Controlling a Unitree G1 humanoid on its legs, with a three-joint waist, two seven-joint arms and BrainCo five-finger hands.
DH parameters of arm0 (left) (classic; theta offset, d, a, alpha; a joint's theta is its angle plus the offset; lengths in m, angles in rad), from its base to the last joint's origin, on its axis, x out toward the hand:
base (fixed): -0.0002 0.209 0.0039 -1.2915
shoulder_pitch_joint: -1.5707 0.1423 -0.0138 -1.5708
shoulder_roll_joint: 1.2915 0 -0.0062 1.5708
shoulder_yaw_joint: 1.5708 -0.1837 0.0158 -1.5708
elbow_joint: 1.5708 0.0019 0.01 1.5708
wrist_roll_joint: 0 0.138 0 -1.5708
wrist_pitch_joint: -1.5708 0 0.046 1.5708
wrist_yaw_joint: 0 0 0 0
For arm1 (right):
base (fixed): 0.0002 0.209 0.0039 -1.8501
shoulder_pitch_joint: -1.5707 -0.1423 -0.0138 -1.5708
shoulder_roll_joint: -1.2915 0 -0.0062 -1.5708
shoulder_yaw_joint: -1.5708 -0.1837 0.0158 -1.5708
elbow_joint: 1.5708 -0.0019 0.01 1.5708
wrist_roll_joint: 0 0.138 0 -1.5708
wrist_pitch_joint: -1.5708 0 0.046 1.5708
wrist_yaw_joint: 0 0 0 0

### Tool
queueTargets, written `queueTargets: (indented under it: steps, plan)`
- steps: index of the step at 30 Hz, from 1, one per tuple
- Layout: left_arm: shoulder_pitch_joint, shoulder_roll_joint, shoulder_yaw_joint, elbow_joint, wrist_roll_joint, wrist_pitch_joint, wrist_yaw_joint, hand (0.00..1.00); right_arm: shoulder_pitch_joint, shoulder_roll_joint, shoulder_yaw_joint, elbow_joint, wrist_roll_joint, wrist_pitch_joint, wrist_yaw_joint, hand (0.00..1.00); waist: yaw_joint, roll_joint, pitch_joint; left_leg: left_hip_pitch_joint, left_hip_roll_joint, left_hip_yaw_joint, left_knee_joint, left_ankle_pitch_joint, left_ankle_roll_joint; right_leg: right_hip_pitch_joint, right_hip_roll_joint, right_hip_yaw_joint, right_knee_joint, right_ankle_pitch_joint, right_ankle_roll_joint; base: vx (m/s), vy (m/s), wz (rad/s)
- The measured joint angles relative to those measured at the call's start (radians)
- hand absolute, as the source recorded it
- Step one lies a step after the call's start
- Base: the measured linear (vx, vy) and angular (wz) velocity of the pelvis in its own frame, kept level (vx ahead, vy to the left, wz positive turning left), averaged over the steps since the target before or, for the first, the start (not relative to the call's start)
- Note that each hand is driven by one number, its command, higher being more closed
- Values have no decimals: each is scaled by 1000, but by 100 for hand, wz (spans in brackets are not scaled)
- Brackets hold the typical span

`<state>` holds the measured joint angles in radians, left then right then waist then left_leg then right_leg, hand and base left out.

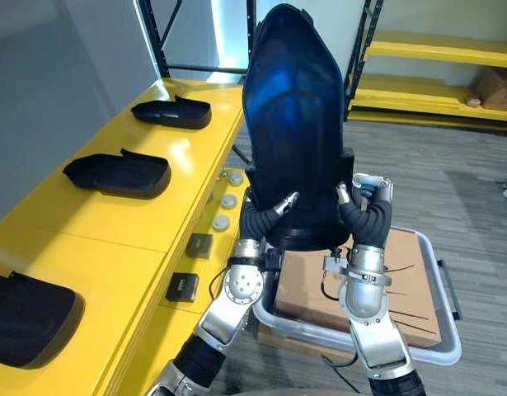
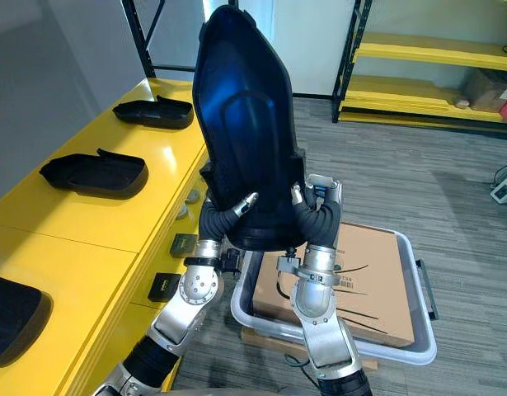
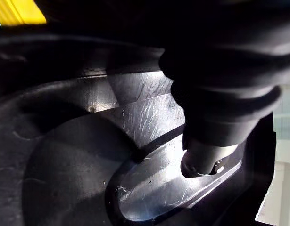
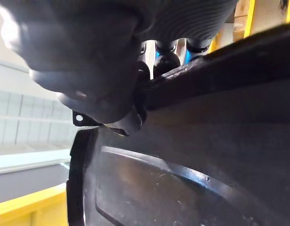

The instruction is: Walk over and take plastic housings, then place them on the shelf

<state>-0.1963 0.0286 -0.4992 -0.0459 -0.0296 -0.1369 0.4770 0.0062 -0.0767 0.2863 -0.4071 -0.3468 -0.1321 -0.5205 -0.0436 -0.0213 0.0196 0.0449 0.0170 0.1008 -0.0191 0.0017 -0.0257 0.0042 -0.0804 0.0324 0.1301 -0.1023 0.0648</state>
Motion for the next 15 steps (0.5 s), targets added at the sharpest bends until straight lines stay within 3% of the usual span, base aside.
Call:
queueTargets:
  steps: [8, 15]
  plan:
    - [0, 25, 3, 1, 3, 19, -3, 100, -2, -61, -4, 2, 71, -22, 49, 0, 1, -2, -1, 1, 0, 0, -1, 1, 1, 2, 0, 0, -14, 11, 1, -12, -2, 0]
    - [1, 25, 23, 2, 59, 24, -61, 100, -57, -133, -75, -57, 147, -61, 129, 0, 2, -11, -7, 2, 0, -3, -4, 2, 3, 9, 1, -2, -17, 11, 0, 0, 0, 0]
